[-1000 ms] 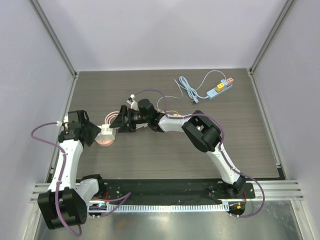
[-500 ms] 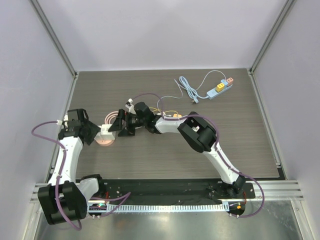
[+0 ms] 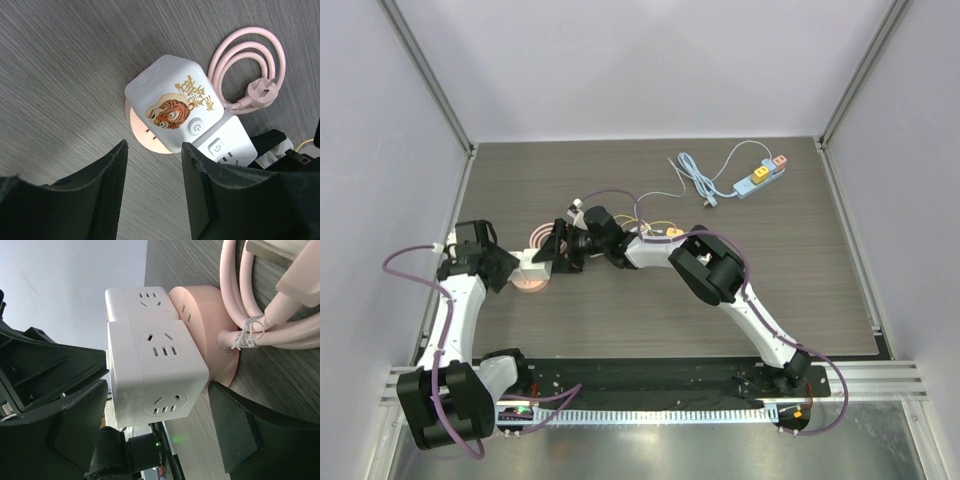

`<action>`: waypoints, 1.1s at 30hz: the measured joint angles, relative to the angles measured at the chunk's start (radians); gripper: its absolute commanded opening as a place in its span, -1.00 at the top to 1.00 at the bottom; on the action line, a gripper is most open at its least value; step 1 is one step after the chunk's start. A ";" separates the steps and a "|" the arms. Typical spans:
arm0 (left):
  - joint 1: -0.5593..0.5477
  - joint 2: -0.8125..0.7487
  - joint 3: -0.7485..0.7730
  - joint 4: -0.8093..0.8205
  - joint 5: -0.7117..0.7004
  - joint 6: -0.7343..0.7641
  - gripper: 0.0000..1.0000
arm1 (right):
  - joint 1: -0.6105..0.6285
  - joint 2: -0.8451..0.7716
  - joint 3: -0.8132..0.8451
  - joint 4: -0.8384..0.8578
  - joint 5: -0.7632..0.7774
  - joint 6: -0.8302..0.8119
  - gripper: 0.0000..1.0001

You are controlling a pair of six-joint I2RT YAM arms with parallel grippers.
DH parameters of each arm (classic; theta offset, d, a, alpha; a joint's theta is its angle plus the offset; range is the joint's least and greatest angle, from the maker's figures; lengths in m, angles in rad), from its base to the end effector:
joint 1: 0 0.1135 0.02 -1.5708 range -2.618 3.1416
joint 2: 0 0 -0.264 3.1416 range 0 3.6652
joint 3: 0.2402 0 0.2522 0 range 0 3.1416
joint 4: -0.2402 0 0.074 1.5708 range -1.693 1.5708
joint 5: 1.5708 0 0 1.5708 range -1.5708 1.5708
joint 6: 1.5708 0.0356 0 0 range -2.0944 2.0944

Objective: Pull the plug off the socket

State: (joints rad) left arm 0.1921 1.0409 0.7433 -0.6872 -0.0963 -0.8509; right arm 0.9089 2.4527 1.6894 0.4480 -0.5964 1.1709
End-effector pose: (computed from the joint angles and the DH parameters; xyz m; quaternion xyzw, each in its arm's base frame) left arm 0.1946 0.0413 0.2356 -0.4884 0.8222 -0.0497 0.2879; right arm 0.3165 0.4387 0.1232 -0.0700 0.7895 0.6045 0.0792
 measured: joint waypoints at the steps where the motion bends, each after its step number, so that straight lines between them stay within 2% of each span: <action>1: 0.000 0.000 -0.003 0.001 -0.001 0.000 0.04 | 0.000 0.002 0.003 0.001 0.000 0.006 -0.63; 3: 0.000 0.000 -0.010 0.003 -0.002 0.000 0.05 | 0.000 0.003 0.005 0.002 0.000 0.016 -0.53; 6: 0.000 -0.001 -0.016 0.010 -0.004 0.000 0.06 | 0.000 0.004 0.005 0.011 -0.001 0.036 -0.13; 7: 0.000 -0.002 -0.018 0.015 -0.006 -0.001 0.08 | 0.000 0.005 0.005 0.014 0.000 0.043 0.11; 9: 0.000 -0.005 -0.022 0.024 -0.008 -0.002 0.09 | 0.000 0.010 0.005 0.024 0.001 0.064 0.26; 12: 0.000 -0.008 -0.027 0.034 -0.009 -0.003 0.10 | 0.000 0.015 0.005 0.036 0.001 0.096 0.74; 13: 0.000 -0.008 -0.029 0.037 -0.009 -0.005 0.10 | -0.001 0.017 0.005 0.043 0.001 0.109 0.97; 17: 0.001 -0.009 -0.029 0.042 -0.013 -0.005 0.10 | -0.001 0.030 -0.026 0.141 0.008 0.210 0.97; 21: 0.003 -0.014 -0.039 0.042 -0.020 -0.004 0.11 | -0.004 0.098 -0.033 0.340 0.002 0.393 0.97; 24: 0.003 -0.017 -0.067 0.038 -0.019 -0.004 0.12 | -0.005 0.122 -0.033 0.402 -0.001 0.452 0.97; 27: 0.003 -0.017 -0.082 0.026 -0.019 -0.004 0.13 | -0.006 0.114 -0.031 0.372 -0.004 0.405 0.97; 33: 0.003 -0.025 -0.084 0.024 -0.015 -0.004 0.14 | -0.002 0.074 0.002 0.200 0.001 0.225 0.97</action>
State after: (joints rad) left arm 0.1951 1.0161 0.6598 -0.6632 -0.1116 -0.8551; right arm 0.9070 2.5267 1.6913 0.6476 -0.5953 1.3964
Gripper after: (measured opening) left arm 0.434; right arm 0.654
